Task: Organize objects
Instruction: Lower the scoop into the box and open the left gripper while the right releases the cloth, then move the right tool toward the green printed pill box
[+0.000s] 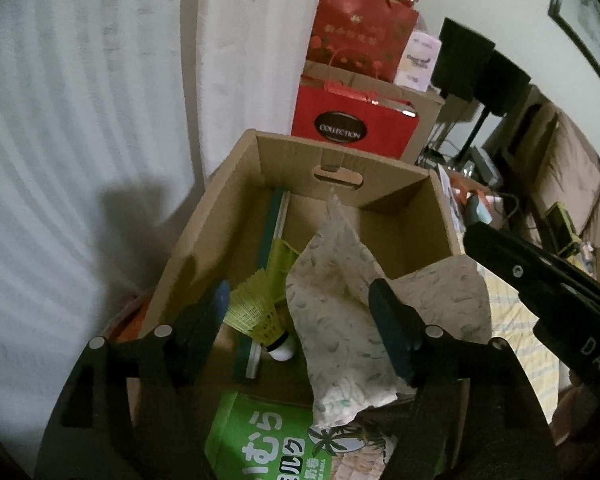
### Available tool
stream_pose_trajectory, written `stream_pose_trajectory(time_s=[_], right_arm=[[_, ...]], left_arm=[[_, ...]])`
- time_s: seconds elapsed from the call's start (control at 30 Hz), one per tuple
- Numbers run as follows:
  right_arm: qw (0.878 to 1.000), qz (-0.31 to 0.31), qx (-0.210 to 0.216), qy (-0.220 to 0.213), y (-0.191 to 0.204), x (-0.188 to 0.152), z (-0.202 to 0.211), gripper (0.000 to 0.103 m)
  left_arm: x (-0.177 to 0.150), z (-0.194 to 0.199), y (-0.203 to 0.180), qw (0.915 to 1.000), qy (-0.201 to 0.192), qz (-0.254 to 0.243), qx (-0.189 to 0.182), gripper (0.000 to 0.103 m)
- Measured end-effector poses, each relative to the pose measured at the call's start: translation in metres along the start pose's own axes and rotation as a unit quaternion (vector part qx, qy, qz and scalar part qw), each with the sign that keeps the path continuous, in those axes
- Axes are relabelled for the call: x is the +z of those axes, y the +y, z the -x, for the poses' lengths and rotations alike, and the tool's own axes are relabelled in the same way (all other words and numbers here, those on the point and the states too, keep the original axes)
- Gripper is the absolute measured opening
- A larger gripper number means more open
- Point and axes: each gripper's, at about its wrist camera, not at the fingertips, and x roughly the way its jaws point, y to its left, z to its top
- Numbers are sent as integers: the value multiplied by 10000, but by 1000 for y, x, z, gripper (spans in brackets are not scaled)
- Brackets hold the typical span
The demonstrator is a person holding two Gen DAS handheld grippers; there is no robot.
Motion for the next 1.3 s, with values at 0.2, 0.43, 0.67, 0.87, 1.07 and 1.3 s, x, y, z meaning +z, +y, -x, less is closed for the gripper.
stream_pose_trajectory(time_s=[0.2, 0.43, 0.67, 0.87, 1.07, 1.3], right_arm=[[9999, 8, -100, -124, -12, 0, 19, 45], [9992, 126, -308, -231, -25, -4, 44, 52], [9983, 188, -470, -283, -36, -10, 62, 60], [9972, 231, -654, -293, -49, -20, 76, 67], [9961, 153, -800, -335, -69, -34, 94, 72], [9946, 88, -998, -277, -90, -54, 105, 72]], left_arm=[[1, 11, -2, 9999, -70, -59, 51, 69], [-4, 25, -12, 9997, -199, -99, -47, 83], [-10, 37, -29, 9994, -220, -196, -177, 85], [-20, 44, -44, 9989, -254, -299, -273, 96], [-29, 52, -56, 9982, -226, -356, -436, 97], [-46, 61, -74, 9970, -245, -471, -563, 97]])
